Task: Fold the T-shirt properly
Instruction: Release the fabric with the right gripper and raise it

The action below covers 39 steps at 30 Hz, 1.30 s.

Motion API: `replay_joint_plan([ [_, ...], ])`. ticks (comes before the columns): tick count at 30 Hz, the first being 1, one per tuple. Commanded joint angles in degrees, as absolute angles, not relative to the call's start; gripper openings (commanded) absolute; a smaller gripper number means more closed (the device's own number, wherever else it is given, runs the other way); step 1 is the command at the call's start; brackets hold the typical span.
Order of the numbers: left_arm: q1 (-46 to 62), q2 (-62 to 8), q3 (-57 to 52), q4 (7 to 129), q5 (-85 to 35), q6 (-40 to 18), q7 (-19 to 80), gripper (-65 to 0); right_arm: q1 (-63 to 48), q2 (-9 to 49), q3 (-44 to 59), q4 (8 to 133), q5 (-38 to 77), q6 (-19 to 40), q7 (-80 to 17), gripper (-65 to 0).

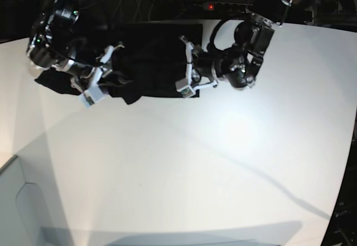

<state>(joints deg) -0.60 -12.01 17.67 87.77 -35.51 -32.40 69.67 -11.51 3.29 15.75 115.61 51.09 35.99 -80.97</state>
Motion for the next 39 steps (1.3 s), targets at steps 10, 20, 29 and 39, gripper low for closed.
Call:
replay_joint_plan([
  [10,1.36,-11.91,17.71,84.26,-27.65,-32.31,63.78,-64.5,-12.62,6.73,13.93,114.59,46.29,29.32,-80.00,-51.9],
  [20,1.36,-12.09,17.71,84.35,-27.65,-32.31,63.43,-64.5,-12.79,7.69,13.76,113.01,27.38,26.77,-80.00,-51.9],
  [29,1.45,-13.93,17.71,84.26,-27.56,-32.31,63.34,-64.5,-12.97,13.41,18.42,113.27,26.07,26.77,-80.00,-51.9],
  [39,5.85,-17.10,8.40,84.26,-27.56,-32.31,63.25,-64.5,-9.45,16.92,28.70,109.14,25.98,30.11,-74.33,-51.3],
])
